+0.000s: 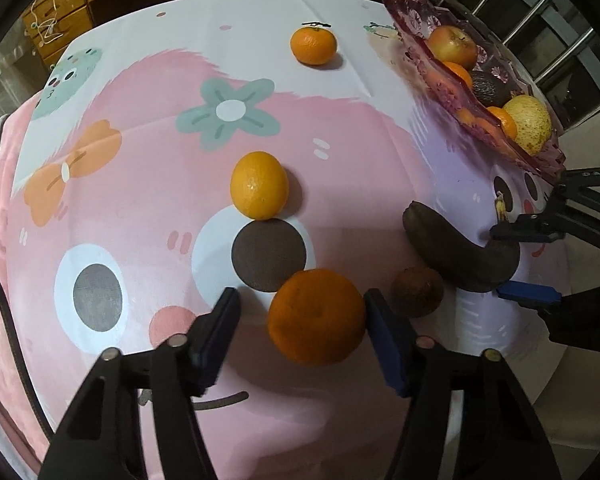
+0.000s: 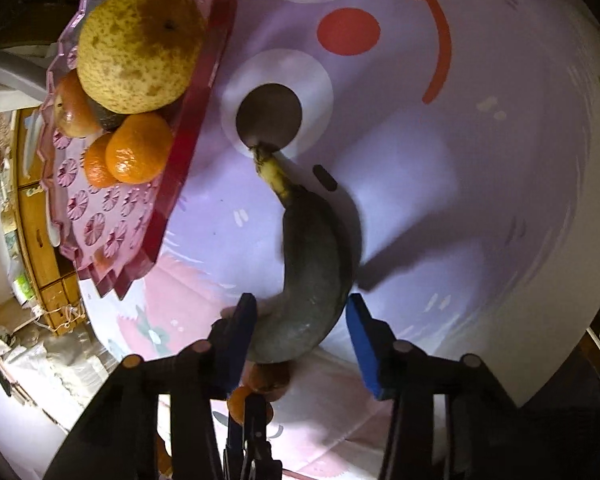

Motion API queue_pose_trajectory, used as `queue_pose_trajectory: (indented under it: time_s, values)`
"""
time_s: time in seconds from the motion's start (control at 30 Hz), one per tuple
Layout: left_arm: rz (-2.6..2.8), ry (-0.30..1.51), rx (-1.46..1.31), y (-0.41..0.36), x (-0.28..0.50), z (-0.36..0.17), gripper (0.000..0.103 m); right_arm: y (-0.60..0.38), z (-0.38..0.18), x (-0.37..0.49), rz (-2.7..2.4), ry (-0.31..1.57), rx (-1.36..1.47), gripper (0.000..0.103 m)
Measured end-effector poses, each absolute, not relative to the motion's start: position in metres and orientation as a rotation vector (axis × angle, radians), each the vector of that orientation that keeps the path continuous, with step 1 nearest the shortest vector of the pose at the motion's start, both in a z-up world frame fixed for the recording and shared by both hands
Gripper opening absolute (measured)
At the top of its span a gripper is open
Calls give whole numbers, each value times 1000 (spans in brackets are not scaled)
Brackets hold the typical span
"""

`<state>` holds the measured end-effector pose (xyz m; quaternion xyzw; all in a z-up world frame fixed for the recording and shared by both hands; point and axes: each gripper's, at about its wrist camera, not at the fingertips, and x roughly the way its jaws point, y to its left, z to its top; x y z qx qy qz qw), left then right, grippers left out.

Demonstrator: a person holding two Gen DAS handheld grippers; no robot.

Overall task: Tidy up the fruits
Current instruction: 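Grasp the large mandarin with the left tool while the right tool grasps the banana, then carry mandarin and banana into the pink bowl and open both tools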

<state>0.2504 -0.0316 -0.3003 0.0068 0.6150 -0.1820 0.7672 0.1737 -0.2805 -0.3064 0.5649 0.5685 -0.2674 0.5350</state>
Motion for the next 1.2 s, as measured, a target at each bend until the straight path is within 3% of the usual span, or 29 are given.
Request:
queue_pose_trajectory:
  time_s: [0.13,0.6,1.2]
  values:
    - [-436,1337,-17,-32,249,-299,45,-279,-312,175,-661,1362,1346,44]
    - [-402,1310,-20,-26,243,-293,44,-277,-319,173,-657,1334,1386,31]
    - [-357,1164,-7,-54,229,-252,44,-313,-300,115,-466,1295,1278,30]
